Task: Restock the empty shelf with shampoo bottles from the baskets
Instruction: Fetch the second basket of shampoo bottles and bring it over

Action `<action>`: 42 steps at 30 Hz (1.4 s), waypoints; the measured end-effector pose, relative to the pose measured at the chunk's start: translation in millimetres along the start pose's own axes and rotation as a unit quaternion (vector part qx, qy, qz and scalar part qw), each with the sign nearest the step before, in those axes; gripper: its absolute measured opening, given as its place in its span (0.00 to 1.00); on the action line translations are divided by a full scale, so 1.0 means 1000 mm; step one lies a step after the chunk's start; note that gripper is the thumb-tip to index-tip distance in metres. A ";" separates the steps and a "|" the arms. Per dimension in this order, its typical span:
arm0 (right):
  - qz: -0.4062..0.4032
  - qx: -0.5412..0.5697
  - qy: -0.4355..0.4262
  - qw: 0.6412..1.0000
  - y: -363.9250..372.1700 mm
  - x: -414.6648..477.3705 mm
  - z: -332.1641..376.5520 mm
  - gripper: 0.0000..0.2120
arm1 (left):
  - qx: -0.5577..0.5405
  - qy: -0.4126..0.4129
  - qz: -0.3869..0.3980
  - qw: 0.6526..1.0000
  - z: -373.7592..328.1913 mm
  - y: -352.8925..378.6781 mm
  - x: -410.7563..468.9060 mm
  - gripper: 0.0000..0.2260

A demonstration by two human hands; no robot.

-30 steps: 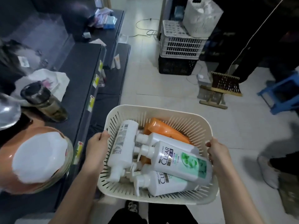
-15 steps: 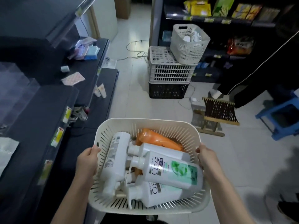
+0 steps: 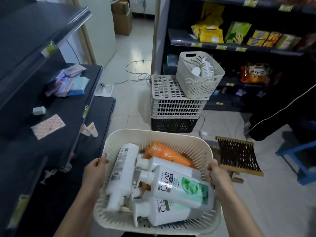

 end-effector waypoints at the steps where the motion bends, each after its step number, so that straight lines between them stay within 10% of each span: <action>1: -0.002 -0.001 0.004 1.000 0.005 0.011 0.015 0.22 | 0.005 0.001 -0.004 1.000 -0.015 0.007 0.016 0.13; 28: -0.016 0.095 0.101 0.990 0.120 0.323 0.336 0.21 | 0.148 0.059 0.122 0.980 -0.346 0.252 0.456 0.12; 42: -0.110 0.233 0.238 0.936 0.220 0.387 0.406 0.21 | 0.342 0.122 0.288 0.886 -0.478 0.402 0.650 0.13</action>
Point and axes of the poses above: each hand's wrist, its own x-axis towards the middle knuckle, its own y-axis out of the palm, z = x × y, the point moved 1 cm from there along x, towards the middle knuckle, and after that the axes turned 4 degrees about z, right-handed, at the moved point
